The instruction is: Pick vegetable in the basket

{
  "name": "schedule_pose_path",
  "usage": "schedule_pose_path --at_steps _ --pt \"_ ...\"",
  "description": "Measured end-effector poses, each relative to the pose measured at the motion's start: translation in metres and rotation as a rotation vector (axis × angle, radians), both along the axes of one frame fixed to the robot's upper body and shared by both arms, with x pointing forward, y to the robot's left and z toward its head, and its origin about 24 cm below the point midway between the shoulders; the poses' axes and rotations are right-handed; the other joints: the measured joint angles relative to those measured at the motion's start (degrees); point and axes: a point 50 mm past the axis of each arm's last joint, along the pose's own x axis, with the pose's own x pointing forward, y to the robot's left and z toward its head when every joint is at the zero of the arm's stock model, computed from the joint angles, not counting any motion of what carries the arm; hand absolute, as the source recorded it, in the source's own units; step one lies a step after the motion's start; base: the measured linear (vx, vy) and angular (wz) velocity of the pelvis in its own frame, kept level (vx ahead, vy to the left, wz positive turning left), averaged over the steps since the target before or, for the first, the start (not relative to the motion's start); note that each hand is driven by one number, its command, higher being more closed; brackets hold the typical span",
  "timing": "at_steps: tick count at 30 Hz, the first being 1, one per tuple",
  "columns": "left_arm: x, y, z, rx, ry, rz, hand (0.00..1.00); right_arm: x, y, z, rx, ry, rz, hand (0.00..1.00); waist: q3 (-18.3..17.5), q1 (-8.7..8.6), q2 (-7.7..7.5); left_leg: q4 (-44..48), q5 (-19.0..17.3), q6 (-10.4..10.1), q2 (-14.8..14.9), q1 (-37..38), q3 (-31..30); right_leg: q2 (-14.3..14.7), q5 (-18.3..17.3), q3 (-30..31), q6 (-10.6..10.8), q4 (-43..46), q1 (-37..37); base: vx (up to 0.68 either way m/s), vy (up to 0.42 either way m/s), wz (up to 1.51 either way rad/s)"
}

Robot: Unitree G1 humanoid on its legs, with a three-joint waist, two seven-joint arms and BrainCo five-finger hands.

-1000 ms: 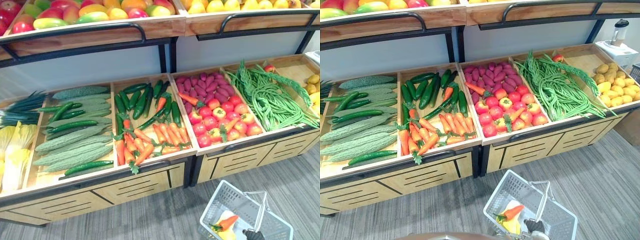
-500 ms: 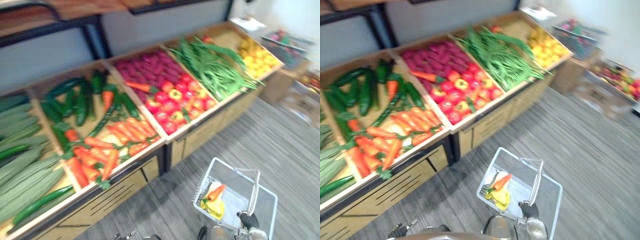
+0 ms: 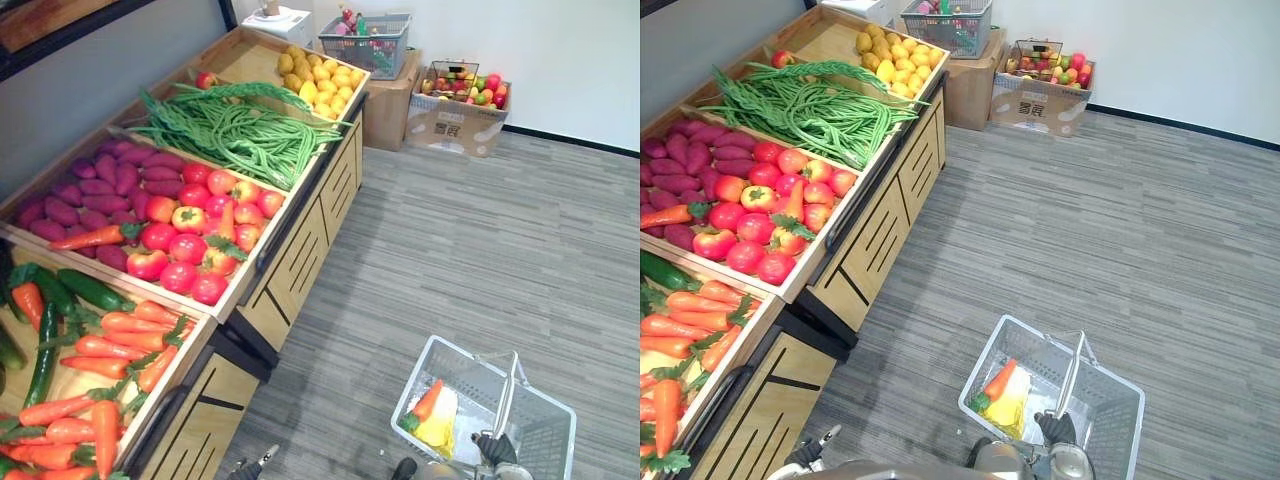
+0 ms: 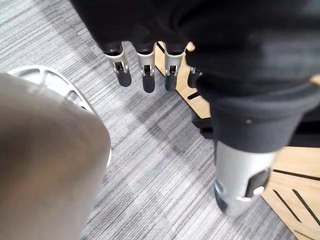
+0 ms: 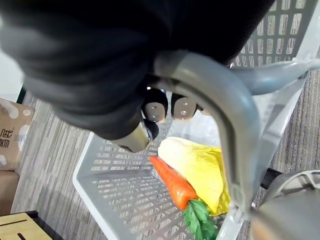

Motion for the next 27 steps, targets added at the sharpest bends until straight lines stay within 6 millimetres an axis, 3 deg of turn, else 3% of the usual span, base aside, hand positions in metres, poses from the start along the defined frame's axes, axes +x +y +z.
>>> schedule_pose_path --at_steps 3,5,6,8,10,12,13,14,17,20,27 --pt "0.005 -0.001 0.001 0.004 -0.009 -0.035 0.00 0.001 0.001 0.000 -0.001 -0.003 0.007 1.00 0.0 0.04 -0.09 6.8 0.4 -0.4 2.6 -0.9 -0.8 0.0 0.0 2.1 0.0 -0.4 0.1 -0.13 -0.037 -0.32" --pt "0.007 -0.002 0.002 0.005 -0.032 -0.041 0.00 0.000 0.000 0.001 -0.008 -0.006 0.010 1.00 0.4 0.29 -0.52 17.3 0.2 0.8 4.2 -6.5 -12.5 0.0 -0.8 7.6 0.2 -0.7 -0.2 -0.11 -0.001 -0.67" --pt "0.008 -0.003 0.002 0.005 -0.037 -0.037 0.00 0.002 0.000 0.001 -0.011 -0.005 0.019 1.00 0.5 0.48 -0.35 15.8 -1.5 0.2 2.1 -7.3 -18.3 -0.5 -0.8 9.4 0.1 -0.2 -0.8 -0.09 0.107 -1.22" --pt "-0.001 -0.001 0.002 0.019 -0.028 -0.025 0.00 0.008 -0.005 0.004 -0.037 -0.006 0.056 1.00 0.4 1.75 -0.21 6.8 -4.4 -0.7 -5.5 -7.5 -34.6 -1.0 -0.9 18.2 -0.1 1.2 -4.0 -0.13 0.133 -1.72" --pt "-0.009 -0.001 0.000 0.025 -0.013 -0.014 0.00 0.009 -0.005 0.004 -0.047 -0.009 0.085 1.00 0.3 1.73 -0.06 1.1 -4.3 -0.9 -7.4 -7.8 -42.6 -0.2 -0.6 23.3 1.1 1.2 -5.7 -0.11 0.118 -1.61" --pt "-0.017 -0.005 -0.002 0.018 0.002 -0.016 0.00 0.005 -0.012 0.004 -0.064 0.002 0.088 1.00 -0.7 1.68 1.44 -3.5 -3.2 -1.8 -7.3 -8.5 -49.3 1.5 0.2 27.2 2.4 1.0 -7.7 -0.08 0.154 -1.30" --pt "-0.022 -0.011 -0.003 0.002 0.015 -0.017 0.00 0.000 -0.019 0.005 -0.082 0.012 0.087 1.00 -1.5 1.62 3.22 -5.7 -3.0 -2.6 -6.1 -8.7 -51.9 3.1 1.0 28.3 3.6 0.9 -8.4 -0.03 0.152 -1.03" --pt "-0.026 -0.013 -0.005 -0.008 0.024 -0.007 0.00 -0.005 -0.018 0.003 -0.080 0.025 0.084 1.00 -2.6 1.65 3.91 -5.2 -4.1 -3.1 -6.3 -8.8 -50.1 3.1 2.0 29.9 4.5 -0.4 -7.9 0.01 0.187 -0.84" --pt "-0.025 -0.008 -0.004 0.002 0.018 -0.040 0.00 -0.013 -0.013 0.001 -0.071 0.030 0.059 1.00 -4.4 0.52 2.17 -7.2 -3.6 -1.3 -8.9 -8.1 -47.4 0.2 5.0 30.2 6.5 -3.7 -7.7 0.10 0.231 -0.39" --pt "-0.021 -0.007 -0.003 0.001 0.015 -0.083 0.00 -0.018 -0.014 0.000 -0.081 0.037 0.039 1.00 -4.8 0.10 2.17 -9.2 -3.1 -0.6 -10.7 -6.0 -47.1 -1.1 5.9 30.2 7.6 -5.8 -6.2 0.16 0.156 -0.02" --pt "-0.020 -0.008 -0.004 -0.011 -0.008 -0.099 0.00 -0.016 -0.007 -0.003 -0.066 0.037 0.051 1.00 -5.1 0.35 1.90 -10.2 -3.2 -0.8 -11.3 -2.7 -45.4 -1.1 6.6 30.2 7.4 -7.5 -3.9 0.12 0.049 -0.16"
